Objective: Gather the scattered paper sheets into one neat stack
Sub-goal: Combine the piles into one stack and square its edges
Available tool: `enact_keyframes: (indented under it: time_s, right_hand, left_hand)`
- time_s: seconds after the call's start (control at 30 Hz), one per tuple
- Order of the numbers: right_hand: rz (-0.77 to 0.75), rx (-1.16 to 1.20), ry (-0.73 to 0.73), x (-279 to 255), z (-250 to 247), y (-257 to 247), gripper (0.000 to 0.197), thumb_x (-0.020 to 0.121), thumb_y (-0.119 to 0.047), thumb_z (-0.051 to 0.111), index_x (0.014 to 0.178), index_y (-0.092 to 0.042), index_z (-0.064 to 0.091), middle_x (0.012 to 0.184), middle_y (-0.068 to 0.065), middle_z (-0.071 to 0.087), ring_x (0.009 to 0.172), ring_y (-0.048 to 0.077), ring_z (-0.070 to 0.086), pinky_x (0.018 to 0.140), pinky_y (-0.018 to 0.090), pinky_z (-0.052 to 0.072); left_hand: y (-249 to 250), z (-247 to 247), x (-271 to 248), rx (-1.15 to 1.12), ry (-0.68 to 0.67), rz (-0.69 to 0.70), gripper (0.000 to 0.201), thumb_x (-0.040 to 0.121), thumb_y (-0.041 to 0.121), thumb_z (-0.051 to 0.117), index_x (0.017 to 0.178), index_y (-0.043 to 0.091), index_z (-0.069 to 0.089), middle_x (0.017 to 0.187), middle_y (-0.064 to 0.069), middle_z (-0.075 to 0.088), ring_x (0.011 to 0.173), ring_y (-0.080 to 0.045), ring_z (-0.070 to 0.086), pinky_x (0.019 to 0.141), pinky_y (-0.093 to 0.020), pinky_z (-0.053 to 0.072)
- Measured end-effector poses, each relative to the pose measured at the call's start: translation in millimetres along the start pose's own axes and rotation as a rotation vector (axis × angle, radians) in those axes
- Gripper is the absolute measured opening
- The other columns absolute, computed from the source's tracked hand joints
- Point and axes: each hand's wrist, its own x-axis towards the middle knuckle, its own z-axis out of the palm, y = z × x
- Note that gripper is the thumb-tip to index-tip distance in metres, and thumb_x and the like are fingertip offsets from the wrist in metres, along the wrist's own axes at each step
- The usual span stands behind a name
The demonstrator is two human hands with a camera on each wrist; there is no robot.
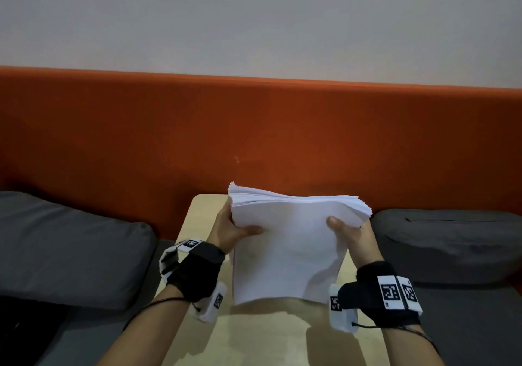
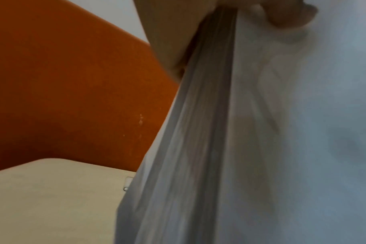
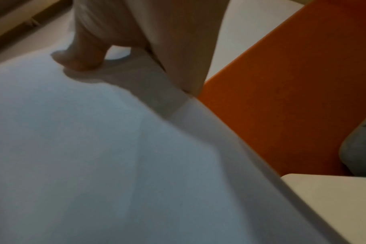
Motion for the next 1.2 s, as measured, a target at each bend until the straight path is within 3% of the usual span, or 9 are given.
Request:
enact_keyframes:
  time_s: [0.13,0.27,0.4,0.5,0.6,0.73,0.93,1.13,1.2]
  right_hand:
    - [0.082,0.036,0.022,-3,2,11,0.054,0.045,-0.028,0.081,0.095,-0.014,0.067,0.085,-0.001,0.075,0.078,0.013,0.071,0.061,0.021,0.055]
    - [0.071,-0.107,0.163,0,11,25,0.033,0.067,-0.002,0.08,0.085,-0.023,0.063,0.084,-0.003,0.069,0.082,0.02,0.065,0.063,0.017,0.055]
    - [-0.019,-0.217,0.271,0,23,12,0.024,0.073,-0.012,0.077,0.083,-0.025,0.061,0.089,0.002,0.067,0.09,0.025,0.063,0.078,0.037,0.054]
    - [-0.07,-0.265,0.192,1,21,-17,0.024,0.075,-0.017,0.075,0.092,-0.027,0.062,0.094,-0.002,0.069,0.092,0.019,0.066,0.077,0.031,0.053]
    - [-0.005,-0.051,0.006,-4,13,-38,0.037,0.077,-0.011,0.073,0.108,-0.026,0.061,0.103,-0.002,0.071,0.092,0.013,0.069,0.073,0.027,0.057]
    - [0.03,0.097,-0.036,-10,-5,-29,0.058,0.068,-0.004,0.075,0.121,-0.016,0.053,0.106,0.001,0.07,0.097,0.02,0.066,0.075,0.029,0.057]
    - [0.029,0.03,0.022,-18,-10,-7,0.07,0.057,-0.03,0.078,0.122,-0.018,0.053,0.118,0.008,0.063,0.105,0.022,0.063,0.086,0.036,0.053]
    - [0.265,-0.123,0.002,-37,-12,34,0.058,0.045,-0.037,0.08,0.097,-0.015,0.066,0.104,0.011,0.071,0.092,0.02,0.07,0.067,0.02,0.055]
    - [0.277,-0.127,0.079,-42,-9,44,0.043,0.06,-0.034,0.081,0.094,-0.013,0.065,0.097,0.009,0.071,0.094,0.028,0.068,0.066,0.024,0.054]
  left_hand:
    - [11,9,-5,-0.062,0.131,-0.034,0.046,0.063,-0.007,0.079,0.101,0.006,0.057,0.086,0.003,0.063,0.08,-0.021,0.06,0.056,-0.01,0.052]
    - [10,15,-12,-0.068,0.189,-0.013,0.044,0.067,0.012,0.079,0.102,0.019,0.054,0.088,0.01,0.065,0.071,0.008,0.062,0.061,-0.012,0.052]
    - [32,17,-14,-0.136,0.23,0.061,0.039,0.067,0.013,0.078,0.095,0.028,0.056,0.082,0.013,0.067,0.068,0.008,0.065,0.058,-0.015,0.053]
    - [58,14,-12,-0.209,0.172,0.104,0.041,0.078,-0.01,0.065,0.105,0.016,0.052,0.085,0.008,0.066,0.068,0.008,0.065,0.056,-0.009,0.05]
    - [66,7,-13,-0.304,0.06,0.101,0.047,0.078,-0.018,0.059,0.103,0.021,0.051,0.076,0.01,0.073,0.067,0.001,0.068,0.057,-0.015,0.052]
    - [56,8,-29,-0.344,-0.069,0.04,0.055,0.073,-0.019,0.061,0.109,0.02,0.049,0.08,0.009,0.073,0.072,-0.009,0.069,0.057,-0.018,0.053]
    - [32,18,-43,-0.364,-0.02,-0.073,0.055,0.065,0.006,0.072,0.112,0.027,0.054,0.088,-0.001,0.073,0.074,-0.017,0.07,0.059,-0.03,0.055]
    - [24,25,-42,-0.315,0.018,-0.029,0.05,0.061,0.015,0.075,0.104,0.032,0.057,0.087,0.002,0.074,0.076,-0.014,0.068,0.063,-0.028,0.056]
    - [22,23,-41,-0.342,0.024,-0.036,0.056,0.058,0.019,0.077,0.107,0.031,0.055,0.088,0.001,0.074,0.078,-0.015,0.07,0.062,-0.027,0.056]
